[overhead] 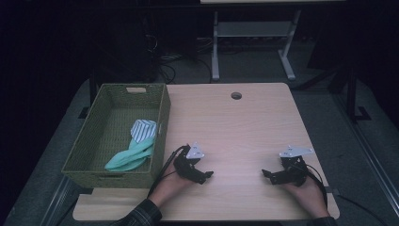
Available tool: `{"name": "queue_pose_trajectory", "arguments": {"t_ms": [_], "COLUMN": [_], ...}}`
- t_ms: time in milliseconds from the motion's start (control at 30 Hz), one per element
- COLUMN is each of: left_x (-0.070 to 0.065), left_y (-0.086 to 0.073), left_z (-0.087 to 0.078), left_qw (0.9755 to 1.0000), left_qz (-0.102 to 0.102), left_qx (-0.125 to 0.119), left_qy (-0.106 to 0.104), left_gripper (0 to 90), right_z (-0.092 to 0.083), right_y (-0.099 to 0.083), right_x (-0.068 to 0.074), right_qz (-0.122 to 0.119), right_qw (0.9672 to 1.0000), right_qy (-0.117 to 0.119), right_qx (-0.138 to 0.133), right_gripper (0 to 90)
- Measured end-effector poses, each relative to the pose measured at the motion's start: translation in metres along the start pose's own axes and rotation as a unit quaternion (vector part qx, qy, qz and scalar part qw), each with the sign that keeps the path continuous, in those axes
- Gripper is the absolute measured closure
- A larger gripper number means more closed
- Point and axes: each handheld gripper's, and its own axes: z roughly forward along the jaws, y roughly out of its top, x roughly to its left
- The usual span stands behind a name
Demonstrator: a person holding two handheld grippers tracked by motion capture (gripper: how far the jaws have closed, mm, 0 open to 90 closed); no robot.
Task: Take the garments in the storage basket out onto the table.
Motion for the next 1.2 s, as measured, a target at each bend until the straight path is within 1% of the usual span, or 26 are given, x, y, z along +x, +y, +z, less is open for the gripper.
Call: {"name": "queue_pose_trajectory", "arguments": {"t_ms": [100, 200, 233, 300, 367, 400, 533, 600, 667, 900, 967, 1033, 1100, 1133, 1167, 1200], "left_x": [0.0, 0.0, 0.0, 0.0, 0.0, -0.001, 0.0, 0.001, 0.002, 0.002, 0.004, 0.005, 0.006, 0.008, 0.008, 0.008], "left_y": [0.001, 0.004, 0.004, 0.006, 0.007, 0.007, 0.006, 0.007, 0.007, 0.009, 0.01, 0.011, 0.012, 0.013, 0.013, 0.013], "left_z": [0.0, 0.0, 0.0, -0.002, -0.002, -0.003, -0.006, -0.006, -0.007, -0.008, -0.009, -0.01, -0.012, -0.013, -0.013, -0.014], "left_qw": [1.0, 0.9998, 0.9998, 0.9995, 0.9994, 0.9992, 0.999, 0.9989, 0.9987, 0.9987, 0.9986, 0.9986, 0.9987, 0.9988, 0.9988, 0.9987], "left_qz": [0.0, 0.0, 0.0, 0.0, 0.001, 0.003, 0.0, -0.006, -0.007, -0.011, -0.021, -0.02, -0.023, -0.026, -0.026, -0.03], "left_qx": [0.003, 0.018, 0.018, 0.032, 0.034, 0.04, 0.044, 0.047, 0.05, 0.051, 0.049, 0.05, 0.046, 0.04, 0.04, 0.041], "left_qy": [0.0, 0.001, 0.001, 0.001, 0.001, 0.0, 0.001, 0.001, 0.002, 0.0, -0.005, -0.003, -0.003, -0.004, -0.004, -0.008], "left_gripper": [12.4, 12.7, 12.8, 13.1, 13.1, 13.2, 13.2, 13.2, 13.2, 13.2, 13.2, 13.3, 13.3, 13.3, 13.3, 13.3], "right_z": [0.0, 0.0, 0.0, 0.0, 0.0, 0.0, 0.0, 0.0, 0.0, 0.0, 0.0, 0.0, 0.0, 0.0, 0.0, 0.0], "right_y": [0.0, 0.0, 0.0, 0.0, 0.0, 0.0, 0.0, 0.0, 0.0, 0.0, 0.0, 0.0, 0.0, 0.0, 0.0, 0.0], "right_x": [0.0, 0.0, 0.0, 0.0, 0.0, 0.0, 0.0, 0.0, 0.0, 0.0, 0.0, 0.0, 0.0, 0.0, 0.0, 0.0], "right_qz": [0.001, 0.001, 0.001, 0.001, 0.001, 0.001, 0.0, 0.0, 0.0, 0.001, 0.001, 0.001, 0.001, 0.001, 0.001, 0.001], "right_qw": [1.0, 1.0, 1.0, 1.0, 1.0, 1.0, 1.0, 1.0, 1.0, 1.0, 1.0, 1.0, 1.0, 1.0, 1.0, 1.0], "right_qy": [-0.001, -0.001, -0.001, -0.001, -0.001, -0.001, -0.001, -0.001, -0.001, -0.001, -0.001, -0.001, -0.001, -0.001, -0.001, -0.001], "right_qx": [0.002, 0.001, 0.001, 0.002, 0.002, 0.002, 0.002, 0.002, 0.002, 0.002, 0.002, 0.002, 0.002, 0.002, 0.002, 0.002], "right_gripper": [2.3, 2.3, 2.3, 2.3, 2.3, 2.3, 2.3, 2.3, 2.3, 2.3, 2.3, 2.3, 2.3, 2.3, 2.3, 2.3]}}
